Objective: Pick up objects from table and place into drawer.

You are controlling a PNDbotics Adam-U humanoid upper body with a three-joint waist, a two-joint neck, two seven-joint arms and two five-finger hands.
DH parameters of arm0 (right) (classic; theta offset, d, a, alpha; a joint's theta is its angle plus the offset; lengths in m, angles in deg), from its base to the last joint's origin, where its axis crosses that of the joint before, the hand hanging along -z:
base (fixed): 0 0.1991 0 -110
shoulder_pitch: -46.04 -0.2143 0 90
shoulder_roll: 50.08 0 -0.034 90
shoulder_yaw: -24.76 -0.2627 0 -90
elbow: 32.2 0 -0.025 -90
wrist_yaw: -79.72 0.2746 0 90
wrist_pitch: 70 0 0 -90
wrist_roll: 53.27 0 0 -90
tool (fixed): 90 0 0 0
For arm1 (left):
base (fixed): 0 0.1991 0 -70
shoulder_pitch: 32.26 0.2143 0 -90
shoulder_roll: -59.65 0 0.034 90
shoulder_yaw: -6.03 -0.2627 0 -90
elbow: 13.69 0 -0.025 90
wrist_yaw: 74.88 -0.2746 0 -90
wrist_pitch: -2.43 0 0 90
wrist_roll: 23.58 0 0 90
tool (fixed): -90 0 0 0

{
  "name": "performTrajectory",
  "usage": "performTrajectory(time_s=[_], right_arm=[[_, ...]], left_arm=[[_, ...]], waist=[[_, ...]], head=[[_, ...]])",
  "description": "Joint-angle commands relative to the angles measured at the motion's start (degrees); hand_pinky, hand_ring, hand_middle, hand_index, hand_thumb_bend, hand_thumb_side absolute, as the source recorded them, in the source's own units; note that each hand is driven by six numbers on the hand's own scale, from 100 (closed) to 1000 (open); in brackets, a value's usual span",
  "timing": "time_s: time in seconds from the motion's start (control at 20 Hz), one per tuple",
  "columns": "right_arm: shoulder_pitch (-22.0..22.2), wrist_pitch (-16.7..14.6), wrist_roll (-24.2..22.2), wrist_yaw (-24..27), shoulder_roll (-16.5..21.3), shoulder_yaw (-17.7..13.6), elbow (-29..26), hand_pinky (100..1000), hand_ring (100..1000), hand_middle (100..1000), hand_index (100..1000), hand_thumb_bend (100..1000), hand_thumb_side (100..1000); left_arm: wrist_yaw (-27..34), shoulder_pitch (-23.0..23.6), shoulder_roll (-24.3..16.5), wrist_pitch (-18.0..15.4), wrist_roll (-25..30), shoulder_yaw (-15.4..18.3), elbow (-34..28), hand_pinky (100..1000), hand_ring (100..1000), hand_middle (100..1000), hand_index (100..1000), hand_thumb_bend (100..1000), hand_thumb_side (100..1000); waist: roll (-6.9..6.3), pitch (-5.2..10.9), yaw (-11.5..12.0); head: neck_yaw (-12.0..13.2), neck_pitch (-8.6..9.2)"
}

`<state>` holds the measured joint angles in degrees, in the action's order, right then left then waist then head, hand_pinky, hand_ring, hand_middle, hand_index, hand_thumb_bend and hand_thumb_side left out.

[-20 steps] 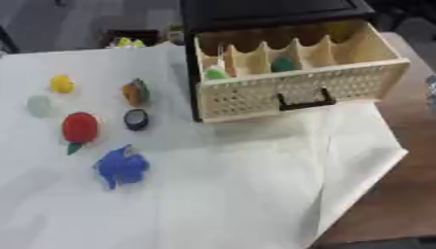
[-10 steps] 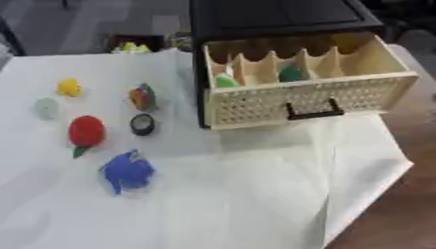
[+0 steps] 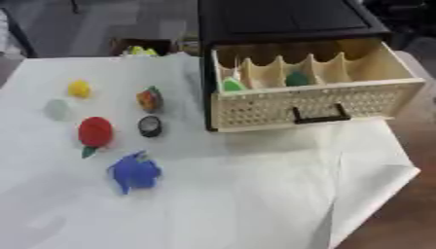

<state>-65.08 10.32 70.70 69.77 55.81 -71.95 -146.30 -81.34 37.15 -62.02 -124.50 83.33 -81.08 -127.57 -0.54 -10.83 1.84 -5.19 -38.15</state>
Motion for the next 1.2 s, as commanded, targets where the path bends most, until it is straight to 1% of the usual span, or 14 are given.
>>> performTrajectory(time_s=[0.05, 0.1, 0.3, 0.55, 0.6, 0.75, 0.85, 0.95, 1.1, 1.2], right_arm=[[-0.4, 0.0, 0.2, -0.4, 1.7, -0.6, -0.5, 284, 582, 523, 793, 290, 683], [-0.3, 0.0, 0.1, -0.4, 1.7, -0.6, -0.5, 282, 582, 523, 793, 294, 684], [-0.2, 0.1, -0.2, -0.4, 1.7, -0.6, -0.5, 280, 582, 522, 792, 300, 686], [0.1, 0.2, -0.6, -0.4, 1.9, -0.5, -0.5, 273, 580, 520, 789, 313, 691], [0.1, 0.2, -0.7, -0.3, 1.9, -0.4, -0.5, 271, 580, 520, 788, 319, 693], [-0.1, 0.0, -1.0, -0.3, 2.2, -0.1, -0.5, 272, 581, 521, 788, 326, 695], [-0.3, -0.1, -1.2, -0.2, 2.4, 0.0, -0.5, 272, 580, 521, 788, 326, 695], [-0.4, -0.1, -1.3, -0.2, 2.3, 0.1, -0.5, 270, 580, 520, 788, 326, 695], [-0.4, 0.0, -1.6, -0.1, 2.2, 0.1, -0.5, 267, 578, 519, 787, 326, 695], [-0.4, -0.1, -1.7, -0.1, 2.2, 0.1, -0.5, 266, 578, 518, 787, 326, 695]], left_arm=[[-2.9, -1.5, -3.4, 0.5, 2.6, -1.5, -0.7, 739, 843, 858, 1000, 100, 468], [-3.8, -1.9, -3.7, 0.7, 3.5, -2.3, -0.6, 746, 846, 852, 1000, 100, 523], [-7.5, -4.0, -4.5, 0.7, 6.0, -5.6, 1.2, 739, 837, 829, 995, 100, 645], [-12.1, -7.3, -5.1, -0.8, 5.2, -9.7, 4.8, 747, 839, 833, 1000, 100, 671], [-13.0, -8.1, -4.9, -1.2, 5.1, -10.3, 5.3, 751, 841, 836, 1000, 100, 689], [-15.6, -10.6, -3.8, -2.5, 5.2, -12.1, 7.0, 751, 842, 838, 1000, 100, 705], [-16.6, -12.3, -2.9, -2.8, 5.2, -13.3, 8.5, 744, 838, 834, 1000, 100, 720], [-17.1, -13.8, -1.8, -2.5, 5.8, -14.5, 10.3, 738, 838, 833, 1000, 100, 739], [-17.5, -16.0, -0.2, -1.1, 7.8, -16.4, 13.3, 739, 839, 826, 1000, 100, 781], [-17.8, -17.5, 1.0, -0.1, 9.2, -17.4, 14.7, 742, 840, 813, 983, 100, 779]], waist=[[0.02, 0.97, -0.1], [-0.02, 1.02, -0.2], [-0.14, 1.13, -0.1], [-0.33, 1.10, -0.2], [-0.33, 1.10, -0.2], [-0.32, 1.09, -0.2], [-0.39, 1.06, -0.1], [-0.51, 0.99, -0.2], [-0.68, 0.85, -0.2], [-0.76, 0.78, -0.2]], head=[[0.2, 0.18], [0.3, 0.16], [0.8, 0.38], [0.9, 0.68], [1.0, 0.66], [1.0, 0.75], [1.0, 0.89], [1.1, 1.02], [1.1, 1.18], [1.2, 1.24]])
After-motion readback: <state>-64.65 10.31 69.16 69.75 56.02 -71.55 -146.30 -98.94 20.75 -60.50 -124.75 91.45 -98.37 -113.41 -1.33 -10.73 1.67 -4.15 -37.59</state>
